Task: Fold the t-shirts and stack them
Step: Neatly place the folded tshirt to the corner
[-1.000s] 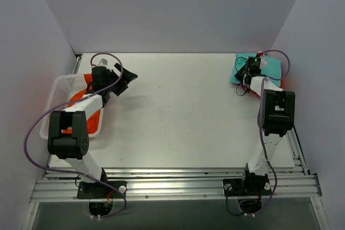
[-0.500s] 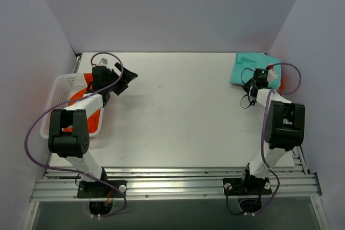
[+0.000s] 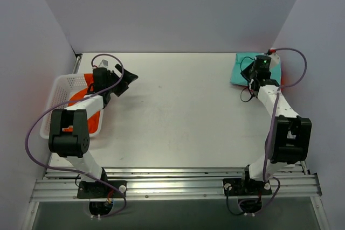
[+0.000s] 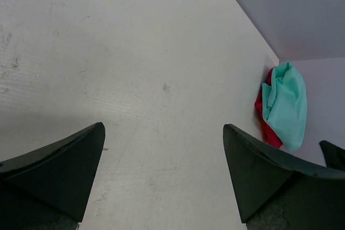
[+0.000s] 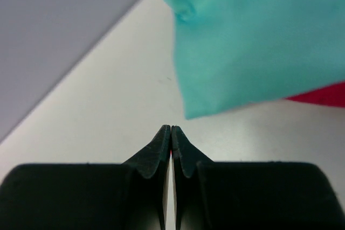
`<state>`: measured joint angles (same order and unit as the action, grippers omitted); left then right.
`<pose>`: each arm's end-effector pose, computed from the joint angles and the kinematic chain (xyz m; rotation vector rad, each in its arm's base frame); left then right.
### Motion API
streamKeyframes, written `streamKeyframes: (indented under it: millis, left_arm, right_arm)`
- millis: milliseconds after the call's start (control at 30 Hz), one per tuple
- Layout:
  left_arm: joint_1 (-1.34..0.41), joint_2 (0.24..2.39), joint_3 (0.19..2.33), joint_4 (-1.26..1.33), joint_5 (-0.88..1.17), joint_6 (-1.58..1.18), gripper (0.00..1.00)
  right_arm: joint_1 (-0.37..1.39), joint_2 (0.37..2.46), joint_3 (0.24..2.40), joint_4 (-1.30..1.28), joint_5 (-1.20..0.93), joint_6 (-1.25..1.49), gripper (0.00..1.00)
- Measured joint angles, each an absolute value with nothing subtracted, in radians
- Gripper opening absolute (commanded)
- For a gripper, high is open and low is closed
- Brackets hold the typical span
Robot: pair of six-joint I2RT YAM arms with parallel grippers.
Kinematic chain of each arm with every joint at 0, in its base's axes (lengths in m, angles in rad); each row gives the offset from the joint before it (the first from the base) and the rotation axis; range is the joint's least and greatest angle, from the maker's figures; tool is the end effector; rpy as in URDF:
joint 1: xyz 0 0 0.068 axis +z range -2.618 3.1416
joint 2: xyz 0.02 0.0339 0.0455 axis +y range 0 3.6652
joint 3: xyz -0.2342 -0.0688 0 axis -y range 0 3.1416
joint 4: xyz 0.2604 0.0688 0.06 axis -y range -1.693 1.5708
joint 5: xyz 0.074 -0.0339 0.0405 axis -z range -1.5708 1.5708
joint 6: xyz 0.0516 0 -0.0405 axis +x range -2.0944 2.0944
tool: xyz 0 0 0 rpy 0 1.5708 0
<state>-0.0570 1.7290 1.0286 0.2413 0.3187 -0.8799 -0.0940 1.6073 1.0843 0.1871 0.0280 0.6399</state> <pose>0.4034 -0.0392 0.1683 -0.6532 2.0256 -0.8976 0.4008 -0.0392 0.2281 0.7071 1.7865 0.3418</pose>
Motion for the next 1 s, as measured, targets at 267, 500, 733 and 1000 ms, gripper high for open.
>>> streamKeyframes:
  millis: [267, 500, 733, 1000]
  left_arm:
    - [-0.058, 1.729, 1.029, 0.254, 0.319, -0.88, 1.0]
    - [-0.06, 1.73, 1.029, 0.271, 0.326, -0.88, 1.0]
    - [-0.068, 1.731, 1.02, 0.298, 0.336, -0.879, 1.0]
    - [-0.07, 1.731, 1.014, 0.303, 0.338, -0.877, 1.0]
  right_arm:
    - [-0.053, 1.636, 1.361, 0.176, 0.018, 0.641, 0.0]
    - [-0.067, 1.953, 1.547, 0.186, -0.026, 0.644, 0.0]
    - [-0.076, 2.248, 1.749, 0.16, -0.059, 0.645, 0.0]
    - [-0.107, 2.389, 1.958, 0.151, -0.067, 0.638, 0.0]
